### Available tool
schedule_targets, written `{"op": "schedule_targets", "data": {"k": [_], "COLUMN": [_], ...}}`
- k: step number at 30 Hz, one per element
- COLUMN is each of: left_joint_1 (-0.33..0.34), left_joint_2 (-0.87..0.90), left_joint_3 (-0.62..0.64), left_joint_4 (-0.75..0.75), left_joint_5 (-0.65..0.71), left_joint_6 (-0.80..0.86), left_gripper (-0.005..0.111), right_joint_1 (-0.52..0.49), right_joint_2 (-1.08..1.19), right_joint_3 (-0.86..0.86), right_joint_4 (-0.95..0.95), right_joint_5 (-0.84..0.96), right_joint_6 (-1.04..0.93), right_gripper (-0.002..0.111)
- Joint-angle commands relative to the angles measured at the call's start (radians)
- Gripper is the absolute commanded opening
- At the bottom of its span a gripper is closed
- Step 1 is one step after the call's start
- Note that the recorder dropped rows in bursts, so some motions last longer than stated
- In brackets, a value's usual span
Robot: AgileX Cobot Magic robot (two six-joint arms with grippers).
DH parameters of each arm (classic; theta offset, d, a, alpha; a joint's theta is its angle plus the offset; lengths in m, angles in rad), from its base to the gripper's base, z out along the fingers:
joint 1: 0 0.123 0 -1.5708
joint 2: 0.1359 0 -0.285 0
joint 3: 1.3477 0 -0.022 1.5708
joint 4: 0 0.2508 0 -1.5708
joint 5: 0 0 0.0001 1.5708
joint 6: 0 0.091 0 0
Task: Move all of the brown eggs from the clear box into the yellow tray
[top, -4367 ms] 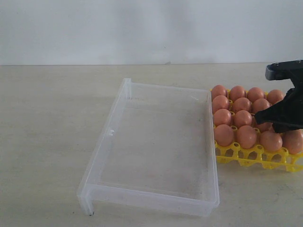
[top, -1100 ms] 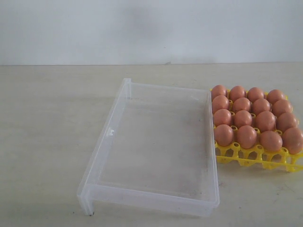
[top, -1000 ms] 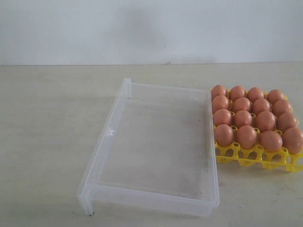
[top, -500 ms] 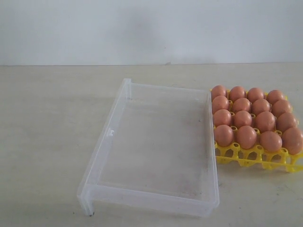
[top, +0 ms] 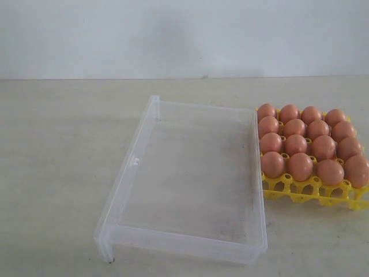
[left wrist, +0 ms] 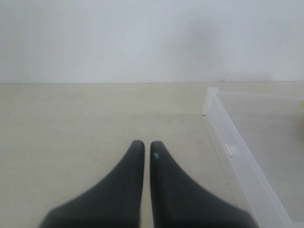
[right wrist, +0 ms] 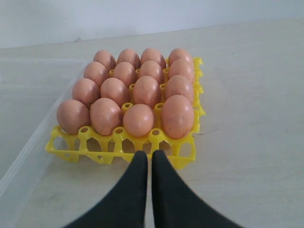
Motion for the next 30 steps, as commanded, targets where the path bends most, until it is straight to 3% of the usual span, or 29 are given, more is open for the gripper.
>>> {"op": "schedule_targets", "data": {"k": [1, 6, 8, 9, 11, 17, 30], "left_joint_1": [0.004, 0.011, 0.097, 0.184, 0.241, 0.187, 0.189], "left_joint_2": [-0.002, -0.002, -0.002, -0.002, -0.002, -0.002, -0.002], "left_joint_3": [0.003, 0.003, 0.003, 0.003, 0.003, 0.003, 0.003], "left_joint_4": [-0.003, -0.003, -0.003, -0.003, -0.003, -0.003, -0.003], "left_joint_5": [-0.003, -0.003, -0.007, -0.006, -0.006, -0.006, -0.006], "left_joint_6": [0.002, 0.002, 0.002, 0.002, 0.002, 0.002, 0.002], "left_gripper": [0.004, 0.004, 0.004, 0.004, 0.004, 0.004, 0.004], "right_joint_1": [0.002, 0.002, 0.002, 0.002, 0.002, 0.002, 0.002], "right_joint_2": [-0.005, -0.005, -0.005, -0.005, -0.005, -0.005, -0.005], "right_joint_3": [0.0, 0.0, 0.0, 0.0, 0.0, 0.0, 0.0], "right_joint_4": [-0.003, -0.003, -0.007, -0.013, -0.021, -0.024, -0.022], "right_joint_5": [-0.017, -0.014, -0.014, -0.014, -0.014, -0.014, -0.014], "right_joint_6": [-0.003, -0.003, -0.003, -0.003, -0.003, -0.003, -0.003], "right_gripper": [0.0, 0.0, 0.0, 0.0, 0.0, 0.0, 0.0]}}
